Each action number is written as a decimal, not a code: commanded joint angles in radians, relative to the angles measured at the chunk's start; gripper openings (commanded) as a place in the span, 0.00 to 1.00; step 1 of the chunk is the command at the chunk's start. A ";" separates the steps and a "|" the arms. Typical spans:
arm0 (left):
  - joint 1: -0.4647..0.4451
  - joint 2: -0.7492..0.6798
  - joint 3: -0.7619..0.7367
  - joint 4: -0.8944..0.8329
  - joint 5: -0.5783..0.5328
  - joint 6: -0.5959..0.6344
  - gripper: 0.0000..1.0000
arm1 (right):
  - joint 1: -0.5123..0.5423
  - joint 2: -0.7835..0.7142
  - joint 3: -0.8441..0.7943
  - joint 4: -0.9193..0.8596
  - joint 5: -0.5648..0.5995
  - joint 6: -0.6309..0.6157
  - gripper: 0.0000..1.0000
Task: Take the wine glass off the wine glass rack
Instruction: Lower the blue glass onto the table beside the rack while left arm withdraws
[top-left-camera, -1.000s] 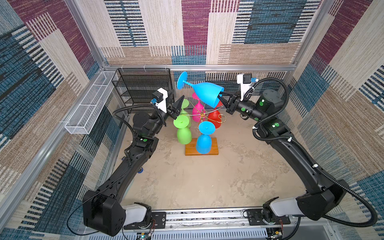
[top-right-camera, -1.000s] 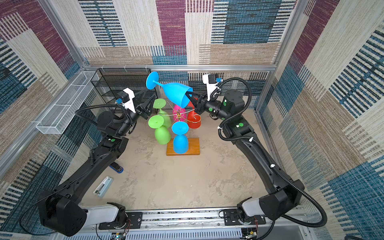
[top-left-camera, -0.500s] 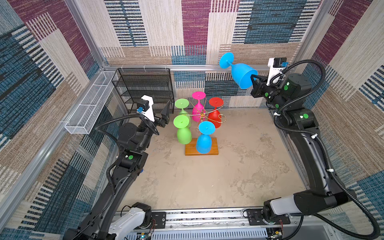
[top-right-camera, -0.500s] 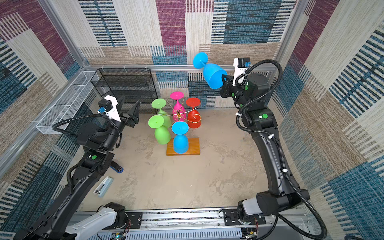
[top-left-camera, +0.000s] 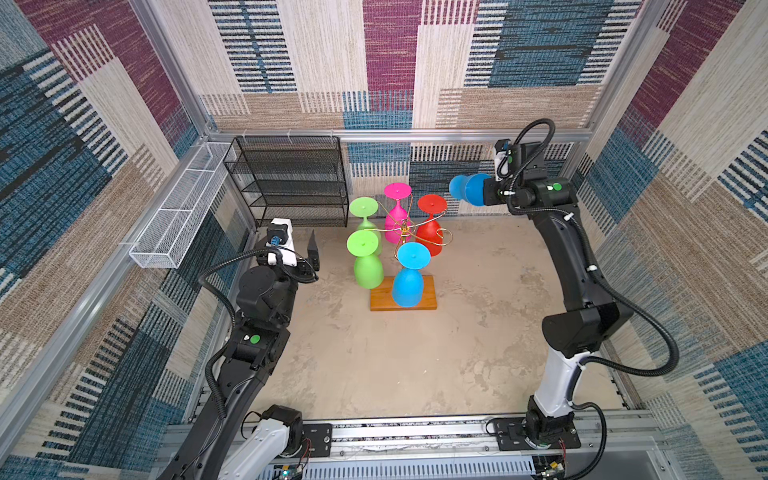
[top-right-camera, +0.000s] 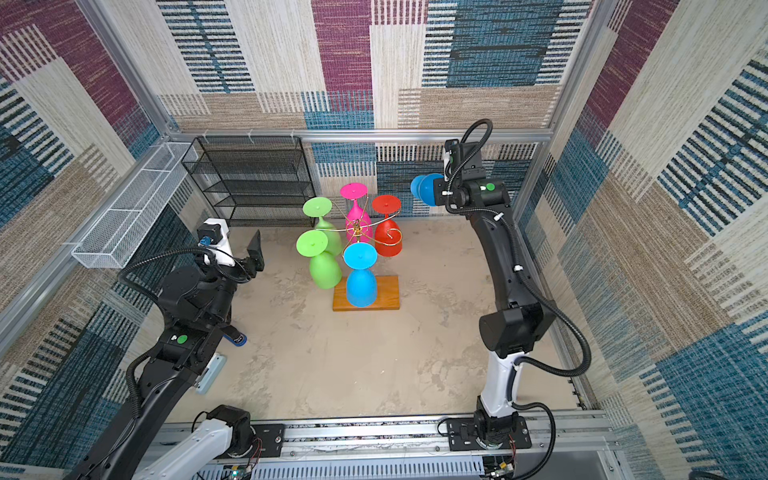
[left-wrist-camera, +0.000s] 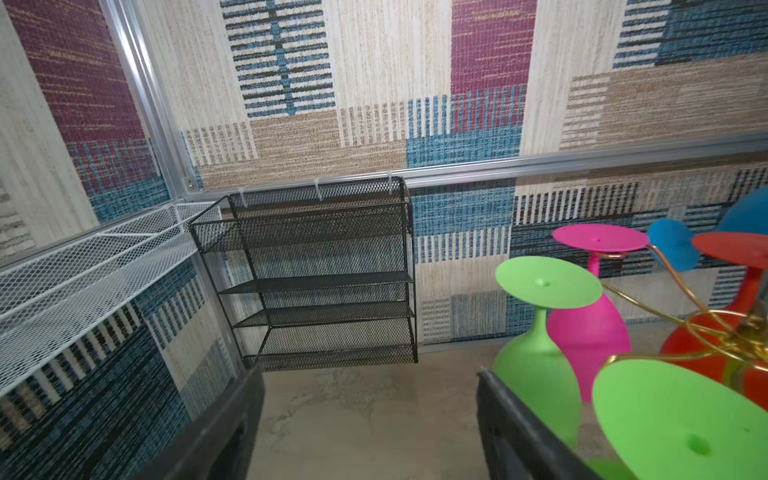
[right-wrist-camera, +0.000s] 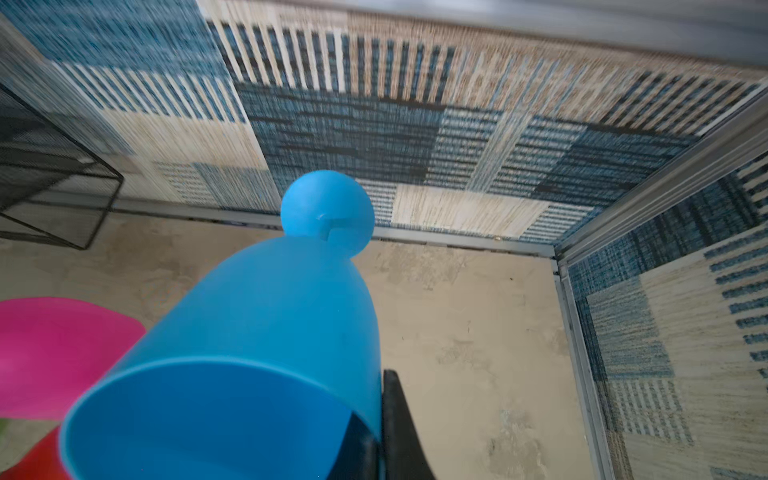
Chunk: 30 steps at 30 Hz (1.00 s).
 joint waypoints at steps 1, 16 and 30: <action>0.012 -0.018 -0.021 0.025 -0.051 0.020 0.82 | 0.000 0.040 0.000 -0.086 0.024 -0.022 0.00; 0.106 -0.012 -0.043 0.025 0.038 -0.092 0.81 | 0.002 0.166 -0.080 -0.124 -0.068 -0.054 0.00; 0.125 -0.004 -0.042 0.016 0.074 -0.111 0.81 | 0.022 0.216 -0.090 -0.133 -0.045 -0.053 0.05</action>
